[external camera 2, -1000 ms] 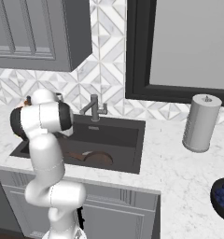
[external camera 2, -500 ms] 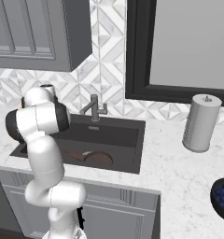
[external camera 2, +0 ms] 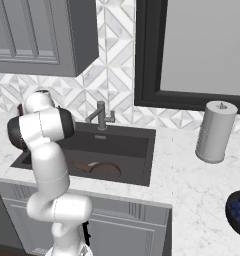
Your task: Pick the pan and sponge and place them into the sink. Then turn on the water.
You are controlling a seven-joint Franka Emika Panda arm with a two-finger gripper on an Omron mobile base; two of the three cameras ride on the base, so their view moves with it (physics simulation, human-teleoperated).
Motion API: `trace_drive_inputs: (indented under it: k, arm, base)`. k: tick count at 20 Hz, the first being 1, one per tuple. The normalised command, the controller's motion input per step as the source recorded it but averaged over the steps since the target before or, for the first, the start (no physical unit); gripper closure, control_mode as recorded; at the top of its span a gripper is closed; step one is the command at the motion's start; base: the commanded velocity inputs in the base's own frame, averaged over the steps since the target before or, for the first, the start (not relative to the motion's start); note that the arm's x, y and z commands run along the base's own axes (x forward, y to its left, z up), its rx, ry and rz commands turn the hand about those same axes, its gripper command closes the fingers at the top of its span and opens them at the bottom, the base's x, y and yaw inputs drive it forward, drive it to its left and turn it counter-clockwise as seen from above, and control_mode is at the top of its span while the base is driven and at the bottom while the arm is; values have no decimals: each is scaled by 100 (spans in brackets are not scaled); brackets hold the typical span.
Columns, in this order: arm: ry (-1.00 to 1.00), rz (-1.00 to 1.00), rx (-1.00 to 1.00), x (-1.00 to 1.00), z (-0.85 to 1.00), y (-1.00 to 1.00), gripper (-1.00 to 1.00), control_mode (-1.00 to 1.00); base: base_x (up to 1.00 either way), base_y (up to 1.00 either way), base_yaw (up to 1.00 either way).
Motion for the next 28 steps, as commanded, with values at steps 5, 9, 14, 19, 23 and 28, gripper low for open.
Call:
trace_drive_inputs:
  k: [5,9,14,19,23,28]
  arm:
    - [0,10,0,-2,0,39,-100,-100]
    - [0,10,0,-4,0,41,-100,-100]
    - [0,9,0,-5,1,41,-100,-100]
    - [0,7,0,-2,0,39,-100,-100]
    - [0,3,0,0,0,44,-100,-100]
    - [0,1,0,0,0,41,-100,-100]
  base:
    - [0,0,0]
    - [0,0,0]
    - [0,0,0]
    - [0,0,0]
    - [0,0,0]
    - [0,0,0]
